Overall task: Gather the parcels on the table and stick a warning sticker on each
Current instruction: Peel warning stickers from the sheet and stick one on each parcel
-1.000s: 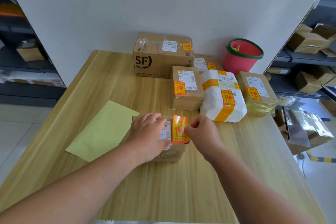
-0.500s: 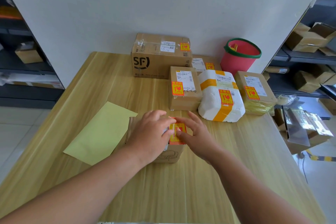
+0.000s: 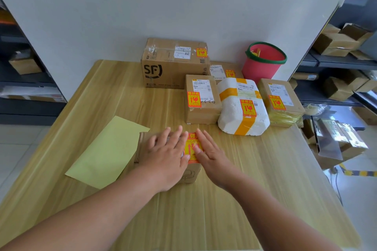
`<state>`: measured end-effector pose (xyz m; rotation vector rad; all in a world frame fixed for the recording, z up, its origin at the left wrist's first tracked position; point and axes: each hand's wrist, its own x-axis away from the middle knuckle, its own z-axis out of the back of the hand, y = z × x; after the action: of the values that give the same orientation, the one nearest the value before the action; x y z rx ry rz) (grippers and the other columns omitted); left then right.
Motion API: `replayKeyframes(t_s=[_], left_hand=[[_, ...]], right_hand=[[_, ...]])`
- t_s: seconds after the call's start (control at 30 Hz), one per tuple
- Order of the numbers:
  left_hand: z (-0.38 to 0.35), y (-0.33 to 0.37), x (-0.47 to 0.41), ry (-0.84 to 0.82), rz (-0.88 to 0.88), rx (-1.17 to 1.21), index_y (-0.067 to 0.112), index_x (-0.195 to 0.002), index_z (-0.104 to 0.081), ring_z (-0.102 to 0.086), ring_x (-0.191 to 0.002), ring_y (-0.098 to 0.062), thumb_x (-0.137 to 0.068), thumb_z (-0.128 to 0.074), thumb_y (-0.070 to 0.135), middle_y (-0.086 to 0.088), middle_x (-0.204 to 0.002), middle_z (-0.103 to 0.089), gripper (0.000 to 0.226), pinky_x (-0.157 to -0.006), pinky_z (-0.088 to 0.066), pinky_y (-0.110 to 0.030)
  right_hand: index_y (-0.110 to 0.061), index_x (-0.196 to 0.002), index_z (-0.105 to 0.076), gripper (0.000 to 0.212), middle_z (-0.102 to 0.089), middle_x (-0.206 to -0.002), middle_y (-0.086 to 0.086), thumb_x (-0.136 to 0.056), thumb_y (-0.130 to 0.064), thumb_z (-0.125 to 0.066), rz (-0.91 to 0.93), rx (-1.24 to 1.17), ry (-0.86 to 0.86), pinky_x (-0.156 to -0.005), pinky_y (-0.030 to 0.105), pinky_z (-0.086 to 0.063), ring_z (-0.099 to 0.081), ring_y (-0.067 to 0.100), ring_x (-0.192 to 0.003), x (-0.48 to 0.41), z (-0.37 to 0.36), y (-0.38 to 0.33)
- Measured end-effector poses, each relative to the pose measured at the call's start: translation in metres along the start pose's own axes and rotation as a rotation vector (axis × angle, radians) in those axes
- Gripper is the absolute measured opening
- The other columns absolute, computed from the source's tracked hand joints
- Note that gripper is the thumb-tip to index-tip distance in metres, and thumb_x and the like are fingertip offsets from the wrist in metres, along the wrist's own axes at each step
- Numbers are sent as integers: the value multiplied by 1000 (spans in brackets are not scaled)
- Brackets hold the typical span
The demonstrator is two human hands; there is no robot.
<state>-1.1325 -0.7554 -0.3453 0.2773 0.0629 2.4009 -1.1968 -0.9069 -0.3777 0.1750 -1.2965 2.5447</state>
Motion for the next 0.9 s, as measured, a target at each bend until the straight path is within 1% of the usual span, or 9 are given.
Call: replayKeyframes(t_s=[0.1,0.17,0.27,0.33,0.4,0.57,0.67,0.77,0.9], left_hand=[[0,-2,-2,-13,-11,-8,26,-150,13,16,-146,-16,-99,-12,46,9,-158,20,60,-115,-3,-40],[-2,-1,-1,-4,-38,-20,26,-150,13,18,-145,-16,-98,-8,48,11,-157,23,60,-115,-4,-42],[-7,0,2,16,-98,-50,28,-149,15,21,-145,-14,-83,15,52,13,-156,25,71,-114,-2,-47],[-8,-1,1,12,-114,-59,27,-149,15,20,-145,-14,-71,22,52,12,-156,24,82,-115,2,-49],[-8,-4,-2,23,-127,-73,25,-150,15,22,-144,-14,-70,23,52,10,-157,23,85,-116,7,-47],[-13,-2,1,74,-140,-91,19,-138,27,25,-143,-15,-72,23,50,3,-157,24,73,-117,12,-40],[-14,-2,2,83,-159,-77,21,-136,27,22,-144,-15,-72,23,50,3,-157,22,71,-117,13,-36],[-13,-4,1,86,-169,-60,22,-136,27,20,-145,-14,-70,23,51,3,-158,21,72,-117,11,-34],[-14,-4,2,75,-171,-58,22,-135,27,19,-145,-15,-69,23,51,5,-156,23,72,-118,11,-34]], right_hand=[[-46,-149,-4,58,4,-158,-22,-94,-61,-17,50,247,55,-120,43,-5,14,5,-145,5,-4,5],[-45,-149,-1,55,7,-157,-25,-97,-56,-17,32,312,43,-120,42,-3,20,4,-143,7,-4,4],[-40,-151,1,56,12,-157,-23,-100,-52,-17,30,432,39,-118,40,-1,26,8,-142,11,2,-4],[-36,-151,1,59,18,-156,-20,-97,-55,-11,71,542,67,-117,40,1,28,12,-142,12,2,-6],[-34,-151,3,65,20,-155,-21,-91,-58,-1,127,615,102,-116,39,3,28,13,-142,15,-1,-6],[-38,-152,2,73,11,-157,-23,-83,-61,9,120,569,101,-118,42,2,22,6,-143,18,-7,-3],[-36,-152,2,69,12,-157,-22,-87,-60,2,124,567,79,-118,40,1,22,2,-141,17,-3,-6],[-35,-151,5,72,19,-153,-23,-84,-60,7,121,583,83,-117,39,4,27,4,-139,20,-5,-7],[-37,-150,6,73,21,-150,-26,-81,-61,9,111,551,83,-117,39,3,22,2,-140,22,-7,-6]])
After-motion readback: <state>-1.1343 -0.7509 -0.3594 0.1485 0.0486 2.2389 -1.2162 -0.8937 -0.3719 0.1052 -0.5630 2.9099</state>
